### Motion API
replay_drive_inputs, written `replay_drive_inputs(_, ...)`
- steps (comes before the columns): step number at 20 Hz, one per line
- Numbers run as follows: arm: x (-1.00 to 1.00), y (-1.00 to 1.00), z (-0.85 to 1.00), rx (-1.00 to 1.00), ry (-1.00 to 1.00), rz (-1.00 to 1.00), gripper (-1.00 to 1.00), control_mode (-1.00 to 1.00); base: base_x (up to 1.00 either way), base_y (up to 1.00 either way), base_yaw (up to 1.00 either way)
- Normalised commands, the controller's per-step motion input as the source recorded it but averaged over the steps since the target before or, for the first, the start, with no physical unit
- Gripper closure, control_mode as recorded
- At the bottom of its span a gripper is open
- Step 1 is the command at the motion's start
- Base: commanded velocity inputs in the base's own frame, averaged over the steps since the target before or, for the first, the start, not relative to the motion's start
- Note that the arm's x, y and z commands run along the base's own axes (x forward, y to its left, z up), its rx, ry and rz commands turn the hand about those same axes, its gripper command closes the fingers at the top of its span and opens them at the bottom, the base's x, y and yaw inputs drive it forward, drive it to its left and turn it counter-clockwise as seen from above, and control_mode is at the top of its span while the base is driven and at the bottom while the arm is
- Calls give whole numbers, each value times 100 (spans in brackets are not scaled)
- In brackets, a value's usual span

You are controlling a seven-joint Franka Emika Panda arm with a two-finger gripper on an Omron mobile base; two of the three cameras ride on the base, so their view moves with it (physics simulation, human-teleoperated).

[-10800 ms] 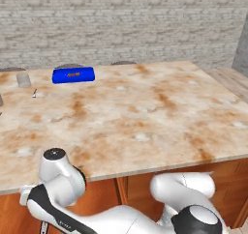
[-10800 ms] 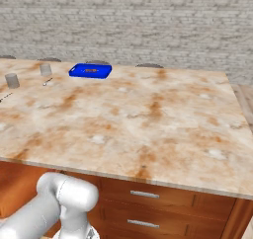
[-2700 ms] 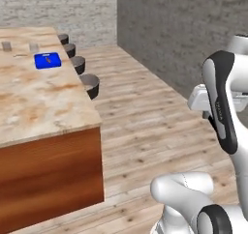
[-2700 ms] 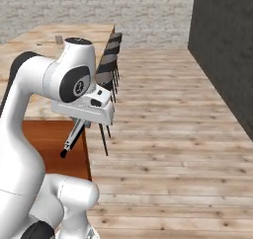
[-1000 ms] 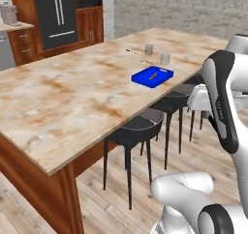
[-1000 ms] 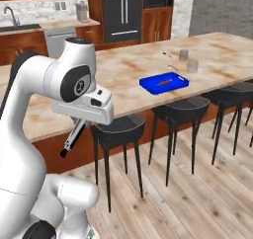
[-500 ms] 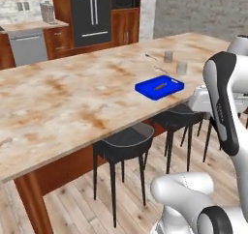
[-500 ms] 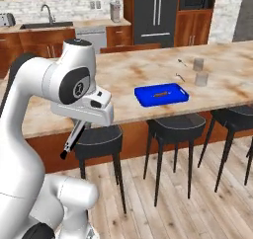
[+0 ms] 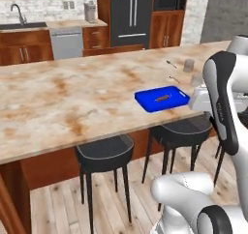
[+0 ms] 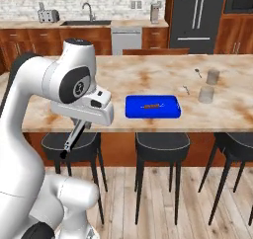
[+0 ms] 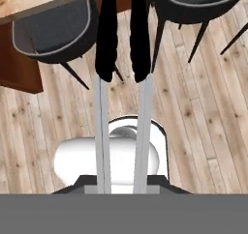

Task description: Take the tongs from the drawer on the left and place them on the dining counter next to the tray containing the kebab skewer.

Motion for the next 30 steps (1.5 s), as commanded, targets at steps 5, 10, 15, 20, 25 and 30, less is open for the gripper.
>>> replay_drive_inputs(5, 0, 0, 0, 0, 0, 0, 100, 100, 55, -54, 38)
replay_drive_inputs(10, 0, 0, 0, 0, 0, 0, 100, 100, 92, -40, 45)
replay_drive_inputs(15, 0, 0, 0, 0, 0, 0, 100, 100, 33, -9, 5)
replay_drive_inputs(20, 0, 0, 0, 0, 0, 0, 100, 100, 0, 0, 0)
replay_drive_inputs(25, 29, 2, 0, 0, 7, 0, 100, -100, 0, 0, 0)
replay_drive_inputs(30, 92, 25, 0, -2, 10, 0, 100, -100, 0, 0, 0)
